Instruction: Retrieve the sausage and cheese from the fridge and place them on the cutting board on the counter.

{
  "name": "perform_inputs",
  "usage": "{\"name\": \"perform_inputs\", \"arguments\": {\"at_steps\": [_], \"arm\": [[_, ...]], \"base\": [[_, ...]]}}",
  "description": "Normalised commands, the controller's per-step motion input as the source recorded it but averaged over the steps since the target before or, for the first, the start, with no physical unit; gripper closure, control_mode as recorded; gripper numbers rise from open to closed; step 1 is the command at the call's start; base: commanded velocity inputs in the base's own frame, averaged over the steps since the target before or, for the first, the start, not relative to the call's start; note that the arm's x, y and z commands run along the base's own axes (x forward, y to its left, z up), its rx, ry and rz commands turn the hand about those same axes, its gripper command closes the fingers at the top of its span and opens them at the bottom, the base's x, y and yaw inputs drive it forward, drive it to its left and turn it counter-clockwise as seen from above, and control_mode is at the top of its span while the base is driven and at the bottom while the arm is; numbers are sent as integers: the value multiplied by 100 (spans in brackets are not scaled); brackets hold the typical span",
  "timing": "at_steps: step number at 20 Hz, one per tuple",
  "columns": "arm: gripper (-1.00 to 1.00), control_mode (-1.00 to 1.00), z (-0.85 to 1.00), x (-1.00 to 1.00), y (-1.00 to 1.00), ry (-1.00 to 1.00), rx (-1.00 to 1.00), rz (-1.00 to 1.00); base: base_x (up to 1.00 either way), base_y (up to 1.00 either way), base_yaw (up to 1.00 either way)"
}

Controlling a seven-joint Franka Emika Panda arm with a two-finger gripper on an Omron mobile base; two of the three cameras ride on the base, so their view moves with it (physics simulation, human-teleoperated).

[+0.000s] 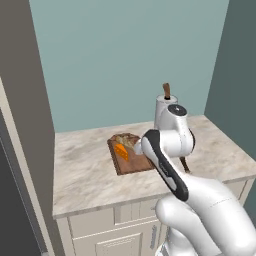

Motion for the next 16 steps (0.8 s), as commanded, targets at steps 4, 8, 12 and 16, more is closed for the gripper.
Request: {"name": "perform_inputs", "arguments": {"at_steps": [4, 8, 12, 16], "arm": [[100, -100, -36, 34, -2, 10, 0, 0], [100, -100, -33, 31, -1, 4, 0, 0], [100, -100, -28, 34, 5, 0, 0, 1], [100, -100, -28, 22, 1, 0, 0, 1]], "base": [[0, 0, 0], [0, 0, 0], [0, 0, 0], [0, 0, 0]]}}
